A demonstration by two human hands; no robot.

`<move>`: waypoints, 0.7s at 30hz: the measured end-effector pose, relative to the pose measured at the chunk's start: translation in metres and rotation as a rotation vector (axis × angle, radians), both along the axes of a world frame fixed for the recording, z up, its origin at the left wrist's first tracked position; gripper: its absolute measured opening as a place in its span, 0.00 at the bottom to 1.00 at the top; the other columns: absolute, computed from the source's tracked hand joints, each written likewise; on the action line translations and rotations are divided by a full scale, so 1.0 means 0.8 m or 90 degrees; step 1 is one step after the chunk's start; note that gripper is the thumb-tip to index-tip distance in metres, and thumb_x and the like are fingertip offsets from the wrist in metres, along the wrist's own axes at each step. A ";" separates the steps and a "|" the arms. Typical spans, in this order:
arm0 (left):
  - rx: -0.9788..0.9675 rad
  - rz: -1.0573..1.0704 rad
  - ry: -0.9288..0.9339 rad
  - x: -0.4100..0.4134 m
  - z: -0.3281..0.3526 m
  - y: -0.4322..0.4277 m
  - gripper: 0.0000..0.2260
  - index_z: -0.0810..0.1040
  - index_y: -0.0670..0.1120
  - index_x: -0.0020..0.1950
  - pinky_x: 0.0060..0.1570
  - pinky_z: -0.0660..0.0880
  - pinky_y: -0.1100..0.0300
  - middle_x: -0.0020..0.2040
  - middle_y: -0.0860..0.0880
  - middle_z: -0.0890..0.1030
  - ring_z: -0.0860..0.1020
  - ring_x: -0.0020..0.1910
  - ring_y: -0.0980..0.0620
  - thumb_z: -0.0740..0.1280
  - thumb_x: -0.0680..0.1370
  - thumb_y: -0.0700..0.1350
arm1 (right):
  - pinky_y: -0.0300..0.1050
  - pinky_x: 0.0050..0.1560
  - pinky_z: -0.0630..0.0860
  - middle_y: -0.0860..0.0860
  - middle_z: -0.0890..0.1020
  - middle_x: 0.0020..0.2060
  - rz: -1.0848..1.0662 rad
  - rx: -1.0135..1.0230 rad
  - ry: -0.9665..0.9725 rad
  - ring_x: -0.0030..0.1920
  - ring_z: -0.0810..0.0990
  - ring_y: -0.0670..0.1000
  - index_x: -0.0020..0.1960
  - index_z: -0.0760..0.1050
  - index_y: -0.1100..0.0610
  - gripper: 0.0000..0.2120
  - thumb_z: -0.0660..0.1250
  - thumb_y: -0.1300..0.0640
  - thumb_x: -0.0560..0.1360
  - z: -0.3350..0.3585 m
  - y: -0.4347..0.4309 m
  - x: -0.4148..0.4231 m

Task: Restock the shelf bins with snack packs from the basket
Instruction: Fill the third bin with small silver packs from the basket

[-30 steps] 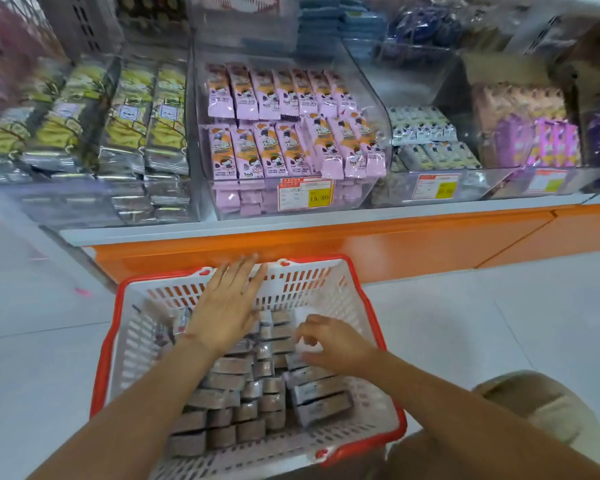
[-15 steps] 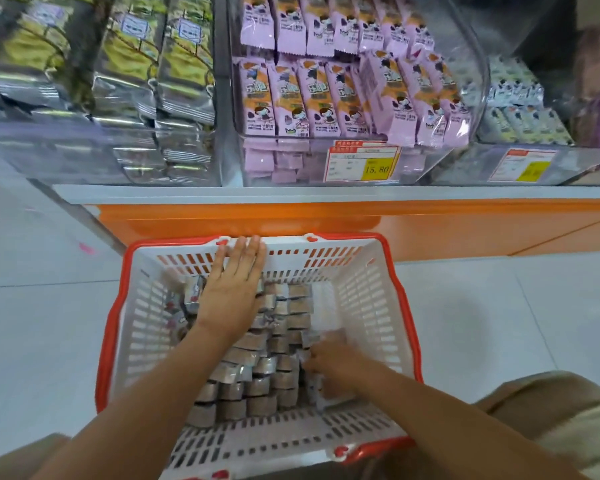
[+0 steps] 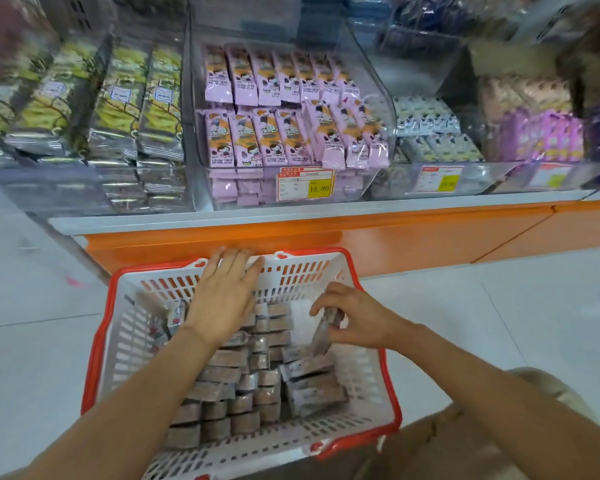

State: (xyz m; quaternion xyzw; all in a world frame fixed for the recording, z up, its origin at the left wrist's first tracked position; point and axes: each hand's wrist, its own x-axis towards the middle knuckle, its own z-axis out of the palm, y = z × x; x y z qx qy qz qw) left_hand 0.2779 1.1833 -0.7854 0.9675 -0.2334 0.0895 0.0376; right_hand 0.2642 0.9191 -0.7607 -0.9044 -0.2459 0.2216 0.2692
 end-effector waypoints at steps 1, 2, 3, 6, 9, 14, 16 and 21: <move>-0.028 -0.014 -0.040 -0.001 0.011 -0.007 0.25 0.75 0.41 0.68 0.72 0.59 0.44 0.63 0.39 0.76 0.71 0.64 0.39 0.70 0.70 0.42 | 0.33 0.46 0.73 0.38 0.73 0.52 -0.033 0.057 -0.027 0.46 0.77 0.44 0.56 0.80 0.54 0.14 0.71 0.58 0.70 0.025 -0.010 0.002; -0.058 -0.027 -0.082 -0.001 0.024 -0.016 0.25 0.75 0.41 0.68 0.71 0.59 0.44 0.62 0.40 0.76 0.70 0.63 0.40 0.69 0.70 0.41 | 0.35 0.47 0.74 0.39 0.75 0.52 -0.067 0.105 -0.064 0.47 0.78 0.45 0.54 0.81 0.54 0.13 0.71 0.56 0.69 0.050 -0.021 0.002; -0.087 -0.039 -0.121 0.000 0.039 -0.026 0.25 0.75 0.41 0.68 0.70 0.59 0.44 0.62 0.40 0.75 0.70 0.62 0.41 0.67 0.70 0.42 | 0.37 0.46 0.75 0.43 0.77 0.50 -0.102 0.142 -0.109 0.47 0.78 0.46 0.52 0.81 0.54 0.12 0.70 0.55 0.68 0.075 -0.032 0.002; -0.130 -0.045 -0.193 0.009 0.073 -0.053 0.24 0.71 0.41 0.70 0.71 0.56 0.45 0.65 0.42 0.70 0.67 0.64 0.41 0.62 0.73 0.44 | 0.36 0.45 0.74 0.50 0.78 0.45 -0.238 0.257 -0.233 0.44 0.78 0.49 0.48 0.78 0.51 0.11 0.67 0.54 0.66 0.146 -0.063 0.000; -0.131 -0.042 -0.236 0.025 0.102 -0.074 0.27 0.69 0.41 0.72 0.75 0.51 0.45 0.71 0.41 0.67 0.64 0.71 0.40 0.59 0.73 0.43 | 0.35 0.46 0.72 0.48 0.77 0.45 -0.357 0.350 -0.356 0.45 0.76 0.47 0.48 0.76 0.50 0.09 0.66 0.54 0.68 0.198 -0.097 0.008; -0.042 0.005 -0.183 0.049 0.127 -0.096 0.40 0.52 0.42 0.81 0.77 0.46 0.42 0.81 0.41 0.51 0.48 0.80 0.42 0.67 0.72 0.42 | 0.33 0.44 0.72 0.53 0.77 0.48 -0.496 0.316 -0.473 0.43 0.76 0.42 0.49 0.76 0.54 0.08 0.69 0.60 0.71 0.223 -0.123 0.072; -0.015 0.026 -0.171 0.053 0.127 -0.099 0.42 0.49 0.41 0.81 0.77 0.43 0.42 0.81 0.41 0.48 0.46 0.80 0.43 0.68 0.72 0.42 | 0.29 0.41 0.72 0.54 0.75 0.49 -0.518 0.272 -0.468 0.42 0.75 0.43 0.49 0.76 0.54 0.08 0.71 0.63 0.72 0.218 -0.118 0.102; 0.010 0.031 -0.187 0.058 0.119 -0.101 0.43 0.50 0.40 0.81 0.77 0.46 0.42 0.81 0.41 0.50 0.49 0.80 0.41 0.68 0.71 0.41 | 0.37 0.46 0.69 0.57 0.75 0.51 -0.507 0.029 -0.410 0.44 0.73 0.50 0.53 0.79 0.57 0.11 0.72 0.61 0.71 0.193 -0.106 0.162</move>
